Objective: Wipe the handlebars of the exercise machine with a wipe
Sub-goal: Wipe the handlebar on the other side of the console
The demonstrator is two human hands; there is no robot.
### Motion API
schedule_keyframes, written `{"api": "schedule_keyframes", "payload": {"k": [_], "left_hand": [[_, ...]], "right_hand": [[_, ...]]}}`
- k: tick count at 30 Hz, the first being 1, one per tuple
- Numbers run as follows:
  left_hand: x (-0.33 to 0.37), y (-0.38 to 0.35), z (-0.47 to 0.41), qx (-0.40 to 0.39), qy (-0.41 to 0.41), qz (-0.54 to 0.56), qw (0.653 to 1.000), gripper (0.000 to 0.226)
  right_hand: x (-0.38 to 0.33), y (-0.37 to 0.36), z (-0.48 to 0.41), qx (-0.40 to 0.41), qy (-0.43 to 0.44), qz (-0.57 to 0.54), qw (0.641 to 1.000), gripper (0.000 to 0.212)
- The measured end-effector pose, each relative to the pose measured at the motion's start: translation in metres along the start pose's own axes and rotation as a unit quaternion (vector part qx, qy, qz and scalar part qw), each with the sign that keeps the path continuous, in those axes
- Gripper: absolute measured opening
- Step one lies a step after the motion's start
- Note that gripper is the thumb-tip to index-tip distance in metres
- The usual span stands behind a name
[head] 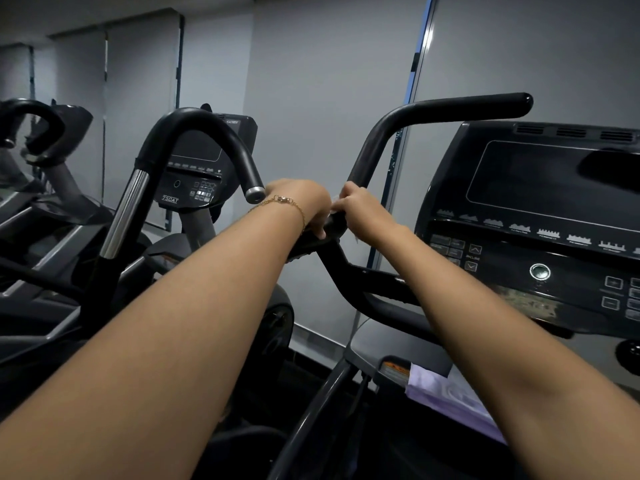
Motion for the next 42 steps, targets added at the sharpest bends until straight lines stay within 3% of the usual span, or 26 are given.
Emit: {"api": "schedule_keyframes", "payload": {"k": [4,8,13,18,22,27,32,35,38,42], "left_hand": [[-0.001,0.000,0.002,-0.002,-0.001,-0.009,1.000,0.038],[-0.002,0.000,0.003,0.004,0.001,-0.008,1.000,0.037],[0.001,0.000,0.010,0.026,0.007,-0.014,1.000,0.032],[0.003,-0.002,0.016,0.052,0.003,0.000,0.999,0.019],[0.002,-0.003,0.018,0.052,-0.001,-0.013,0.999,0.036],[-0.002,-0.002,0.021,0.053,-0.013,0.004,0.999,0.045],[-0.028,0.003,0.033,-0.035,-0.046,0.094,0.994,0.048],[-0.039,-0.001,0.040,-0.027,-0.055,0.118,0.991,0.045],[-0.039,-0.004,0.045,0.000,-0.057,0.119,0.991,0.040],[-0.036,-0.004,0.047,-0.010,-0.053,0.135,0.989,0.040]], "right_hand": [[0.002,0.001,0.008,-0.027,-0.008,-0.058,0.998,0.030],[0.003,-0.004,0.000,0.016,-0.098,-0.121,0.988,0.027],[-0.004,-0.005,0.009,-0.031,-0.043,-0.084,0.995,0.030],[-0.008,-0.009,0.011,0.024,-0.084,-0.109,0.990,0.027],[-0.009,-0.006,0.019,-0.014,-0.058,-0.118,0.991,0.027],[-0.019,-0.013,0.031,0.068,-0.080,-0.159,0.982,0.026],[-0.021,-0.013,0.053,0.086,-0.063,-0.275,0.956,0.025],[-0.029,-0.026,0.052,0.151,-0.081,-0.311,0.935,0.022],[-0.043,-0.041,0.063,0.213,-0.045,-0.339,0.915,0.025],[-0.039,-0.036,0.052,0.177,-0.058,-0.294,0.938,0.030]]}}
Point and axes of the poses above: each hand's wrist, its own z-axis away from the middle knuckle, its own y-axis out of the back of the hand, x = y × z, the point moved 1 cm from there along -z, towards the middle knuckle, and after that the axes turned 15 degrees about -z, right-handed, at the moved point
